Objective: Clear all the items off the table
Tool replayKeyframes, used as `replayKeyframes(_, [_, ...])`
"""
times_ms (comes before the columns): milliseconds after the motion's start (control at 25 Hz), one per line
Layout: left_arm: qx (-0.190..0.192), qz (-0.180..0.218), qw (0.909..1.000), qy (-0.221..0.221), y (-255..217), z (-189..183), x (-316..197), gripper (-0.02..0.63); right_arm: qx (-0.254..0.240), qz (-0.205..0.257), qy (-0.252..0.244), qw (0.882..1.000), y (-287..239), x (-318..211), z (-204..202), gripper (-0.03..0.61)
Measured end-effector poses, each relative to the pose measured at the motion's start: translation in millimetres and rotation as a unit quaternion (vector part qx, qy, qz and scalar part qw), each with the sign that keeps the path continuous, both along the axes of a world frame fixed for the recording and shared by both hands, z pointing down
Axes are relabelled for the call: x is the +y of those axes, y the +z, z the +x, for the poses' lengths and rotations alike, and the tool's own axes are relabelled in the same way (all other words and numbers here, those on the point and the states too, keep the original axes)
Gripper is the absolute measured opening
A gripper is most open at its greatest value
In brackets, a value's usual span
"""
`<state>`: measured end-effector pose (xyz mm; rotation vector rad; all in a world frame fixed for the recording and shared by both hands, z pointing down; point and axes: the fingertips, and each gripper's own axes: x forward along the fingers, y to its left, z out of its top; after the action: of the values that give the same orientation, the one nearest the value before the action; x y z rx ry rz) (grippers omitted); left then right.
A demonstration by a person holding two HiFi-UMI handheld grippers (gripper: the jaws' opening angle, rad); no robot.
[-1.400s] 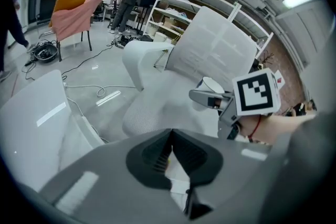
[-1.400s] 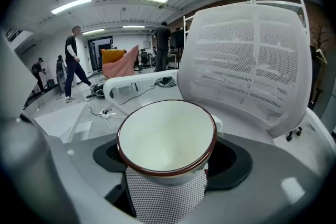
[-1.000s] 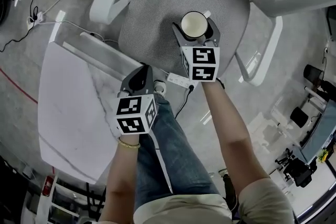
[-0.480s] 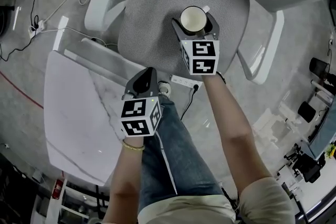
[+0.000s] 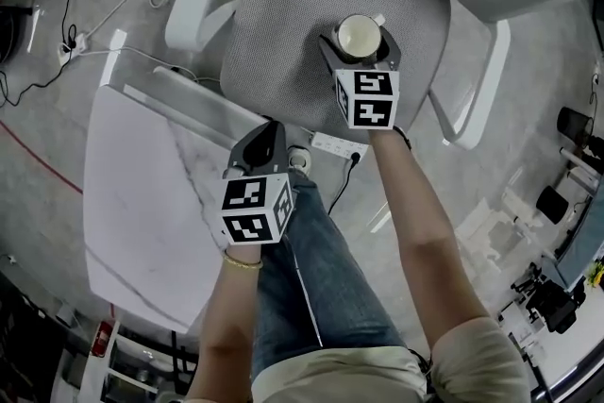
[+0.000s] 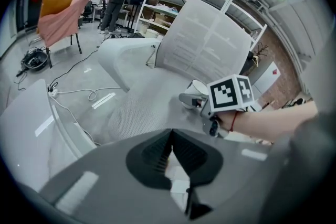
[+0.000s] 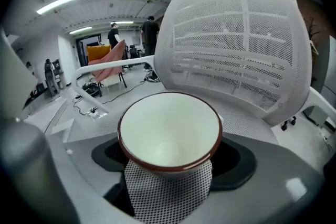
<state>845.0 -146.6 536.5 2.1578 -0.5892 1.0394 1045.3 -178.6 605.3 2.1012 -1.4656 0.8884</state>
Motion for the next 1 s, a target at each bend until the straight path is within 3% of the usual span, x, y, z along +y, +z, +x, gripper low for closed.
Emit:
replayKeyframes(200, [-0.001, -0.001, 1.0000, -0.005, -1.2, -9.5, 1.3, 0.009, -0.007, -0.006, 0.001, 1.000, -0.3, 6.7, -7.3, 0.457])
replayKeyframes(440, [0.008, 0.003, 1.0000, -0.001, -10.3, -15.2, 5.2, 0.009, -0.014, 0.013, 0.039, 0.999, -19.7, 20.8, -11.4, 0.459])
replayKeyframes(760, [0.017, 0.009, 0.9998, -0.009, -22.0, -41.3, 11.7, 0.008, -0.029, 0.039, 0.048, 0.998, -53.9, 46.7, -57.3, 0.454])
replayKeyframes(840, [0.019, 0.013, 0.9996, -0.014, -26.2, -51.4, 12.6, 0.009, -0.034, 0.046, 0.043, 0.997, -64.3, 52.7, -75.8, 0.429])
replayKeyframes(1000, [0.023, 0.022, 0.9992, -0.024, -37.0, -77.3, 17.5, 0.009, -0.062, 0.058, 0.015, 0.996, -84.9, 63.0, -120.5, 0.261])
